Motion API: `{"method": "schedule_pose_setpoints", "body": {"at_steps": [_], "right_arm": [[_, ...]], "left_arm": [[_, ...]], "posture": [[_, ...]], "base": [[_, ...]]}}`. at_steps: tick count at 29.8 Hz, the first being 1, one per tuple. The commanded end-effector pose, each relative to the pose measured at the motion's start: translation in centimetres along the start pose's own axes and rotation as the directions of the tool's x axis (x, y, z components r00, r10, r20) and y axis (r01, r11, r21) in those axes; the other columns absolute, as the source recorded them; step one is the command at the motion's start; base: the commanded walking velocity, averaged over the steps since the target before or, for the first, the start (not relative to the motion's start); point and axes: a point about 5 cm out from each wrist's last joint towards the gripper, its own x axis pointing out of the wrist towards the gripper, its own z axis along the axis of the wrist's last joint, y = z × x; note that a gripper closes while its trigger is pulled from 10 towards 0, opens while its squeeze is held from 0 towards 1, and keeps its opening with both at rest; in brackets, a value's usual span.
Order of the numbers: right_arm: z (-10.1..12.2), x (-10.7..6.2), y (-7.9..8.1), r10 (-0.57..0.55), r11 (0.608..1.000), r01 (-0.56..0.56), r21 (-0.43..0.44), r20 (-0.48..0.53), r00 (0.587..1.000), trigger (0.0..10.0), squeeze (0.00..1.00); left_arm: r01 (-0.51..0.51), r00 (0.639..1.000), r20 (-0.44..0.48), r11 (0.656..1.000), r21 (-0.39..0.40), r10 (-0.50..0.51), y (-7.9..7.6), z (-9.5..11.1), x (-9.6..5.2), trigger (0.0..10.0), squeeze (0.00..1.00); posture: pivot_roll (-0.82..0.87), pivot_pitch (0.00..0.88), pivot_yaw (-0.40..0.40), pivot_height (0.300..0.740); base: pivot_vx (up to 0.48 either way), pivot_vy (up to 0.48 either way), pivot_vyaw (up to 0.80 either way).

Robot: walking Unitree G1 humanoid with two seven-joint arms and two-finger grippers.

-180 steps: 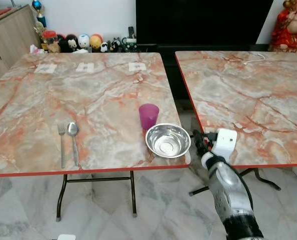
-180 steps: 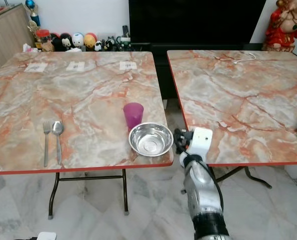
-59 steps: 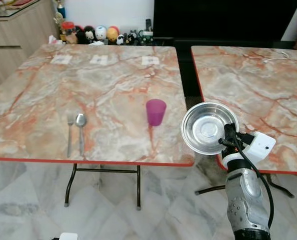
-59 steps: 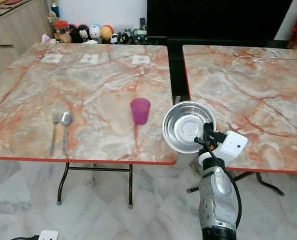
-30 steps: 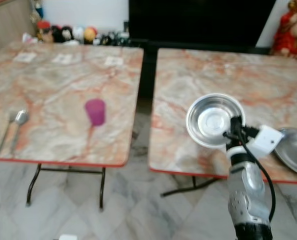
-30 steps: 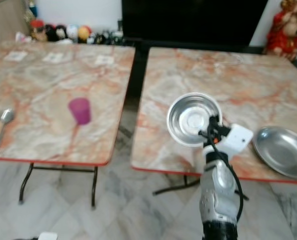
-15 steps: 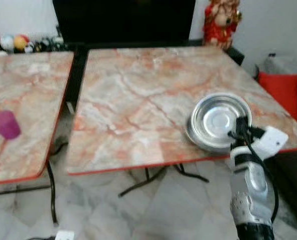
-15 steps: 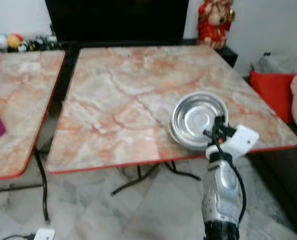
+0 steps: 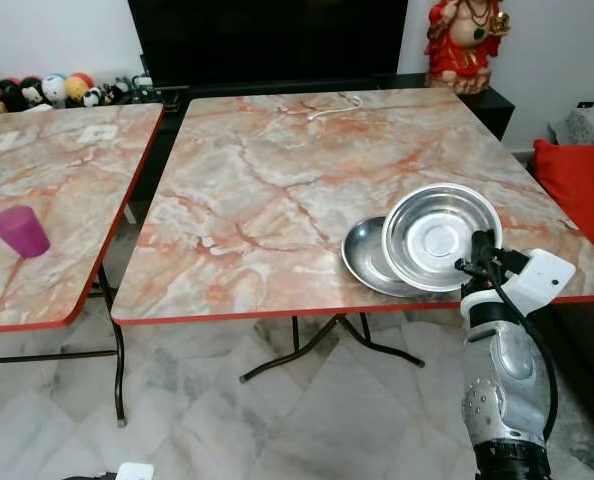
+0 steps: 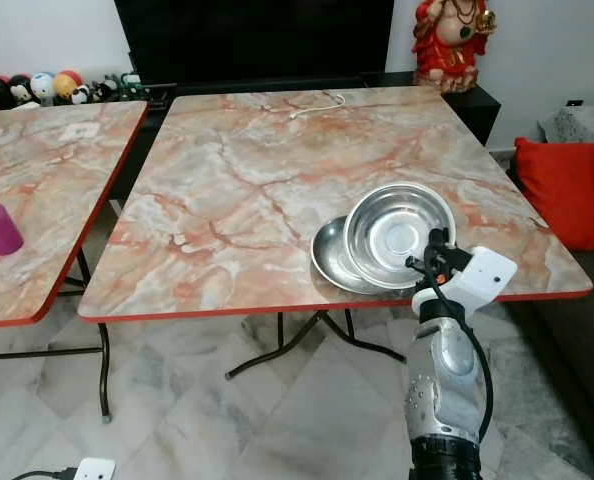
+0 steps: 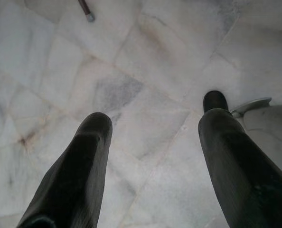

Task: Setting the table

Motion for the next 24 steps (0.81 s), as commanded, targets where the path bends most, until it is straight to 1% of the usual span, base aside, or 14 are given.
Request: {"method": "schedule_pose_setpoints", "body": {"at_steps": [1,4,5,7,18,24], "right_arm": [[-0.09,0.22,0.61,0.030,0.999,-0.030,-0.011,-0.008,1.000,10.0,0.00],[-0.07,0.24,0.76,0.043,0.999,-0.044,-0.024,-0.007,0.999,10.0,0.00],[-0.05,0.25,0.82,0.046,0.999,-0.046,-0.025,-0.005,0.999,10.0,0.00],[-0.06,0.27,0.87,0.046,0.999,-0.046,-0.025,-0.005,0.999,10.0,0.00],[-0.13,0.34,1.04,0.035,0.999,-0.035,-0.006,-0.003,0.999,10.0,0.00],[0.05,0.25,0.76,0.004,1.000,-0.004,-0.008,0.012,1.000,10.0,0.00]], "left_arm": [[-0.011,1.000,-0.019,1.000,-0.011,0.011,0.38,-0.19,0.00,10.0,0.00],[-0.011,1.000,-0.019,1.000,-0.013,0.011,0.38,-0.18,0.00,10.0,0.00],[-0.010,1.000,-0.019,1.000,-0.013,0.010,0.38,-0.18,0.00,10.0,0.00],[-0.010,1.000,-0.020,1.000,-0.014,0.010,0.40,-0.19,0.00,10.0,0.00],[-0.008,1.000,-0.022,1.000,-0.016,0.008,0.40,-0.26,-0.02,10.0,0.00],[-0.009,1.000,-0.020,1.000,-0.012,0.009,0.42,-0.26,-0.02,10.0,0.00]], "posture": [[-0.09,0.029,0.019,0.740],[-0.09,0.029,0.018,0.740],[-0.09,0.029,0.018,0.740],[-0.09,0.028,0.018,0.740],[-0.09,0.027,0.020,0.740],[-0.09,0.029,0.019,0.740]], "base": [[0.000,0.000,0.00],[0.000,0.000,0.00],[0.000,0.000,0.56],[0.251,0.000,0.77],[0.308,0.000,0.00],[0.000,0.000,0.00]]}}
